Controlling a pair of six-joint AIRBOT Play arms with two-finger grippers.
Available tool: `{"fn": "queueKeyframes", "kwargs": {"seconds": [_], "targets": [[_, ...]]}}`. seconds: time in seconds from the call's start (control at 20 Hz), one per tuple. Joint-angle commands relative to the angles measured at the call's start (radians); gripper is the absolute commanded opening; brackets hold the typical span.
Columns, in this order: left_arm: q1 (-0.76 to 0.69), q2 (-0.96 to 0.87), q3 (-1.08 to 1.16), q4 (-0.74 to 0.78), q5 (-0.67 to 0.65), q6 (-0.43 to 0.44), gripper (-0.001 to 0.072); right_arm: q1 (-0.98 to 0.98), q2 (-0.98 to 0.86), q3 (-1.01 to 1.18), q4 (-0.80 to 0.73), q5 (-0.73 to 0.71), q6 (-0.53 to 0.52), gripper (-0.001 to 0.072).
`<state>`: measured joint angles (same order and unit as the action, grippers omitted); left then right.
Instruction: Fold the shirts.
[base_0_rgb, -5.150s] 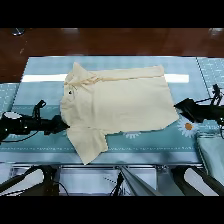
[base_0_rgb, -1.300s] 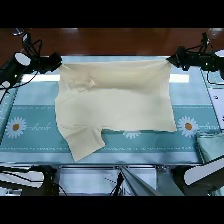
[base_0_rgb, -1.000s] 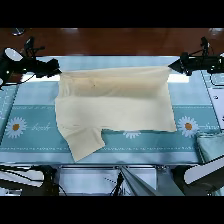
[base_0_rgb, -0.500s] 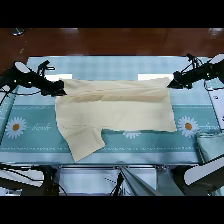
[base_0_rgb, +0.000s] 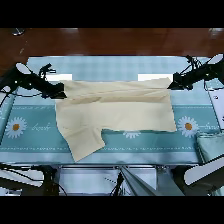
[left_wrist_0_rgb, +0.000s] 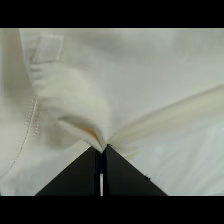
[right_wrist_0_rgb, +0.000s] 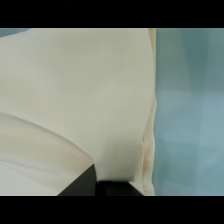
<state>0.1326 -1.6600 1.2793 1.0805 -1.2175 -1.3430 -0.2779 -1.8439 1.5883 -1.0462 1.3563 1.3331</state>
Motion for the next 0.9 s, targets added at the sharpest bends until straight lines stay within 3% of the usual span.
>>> {"fn": "queueKeyframes", "kwargs": {"seconds": [0.0, 0.15, 0.2, 0.25, 0.3, 0.55, 0.85], "targets": [[0.0, 0.0, 0.0, 0.0, -0.068, 0.001, 0.0027, 0.001, 0.0, 0.0, 0.001, -0.006, 0.002, 0.0022], [0.001, 0.0, 0.0, 0.0, -0.104, 0.019, 0.0031, 0.001, 0.0, 0.0, 0.016, 0.0, -0.002, 0.0036], [0.002, 0.0, 0.004, 0.004, -0.108, 0.024, 0.0192, 0.001, 0.0, 0.0, 0.015, 0.011, -0.002, 0.0234], [0.005, 0.001, 0.017, 0.018, -0.124, 0.022, 0.0583, 0.0, 0.001, 0.0, 0.016, 0.031, 0.002, 0.0553], [0.01, 0.001, 0.036, 0.023, -0.151, 0.01, 0.0703, -0.002, 0.006, 0.0, 0.013, 0.054, 0.013, 0.0622], [0.1, 0.138, 0.053, 0.034, -0.213, -0.03, 0.0704, -0.12, 0.166, -0.032, 0.004, 0.121, 0.002, 0.0625], [0.269, 0.525, -0.389, 0.041, -0.134, 0.05, 0.0704, -0.284, 0.607, -0.616, 0.213, -0.119, -0.133, 0.0626]]}}
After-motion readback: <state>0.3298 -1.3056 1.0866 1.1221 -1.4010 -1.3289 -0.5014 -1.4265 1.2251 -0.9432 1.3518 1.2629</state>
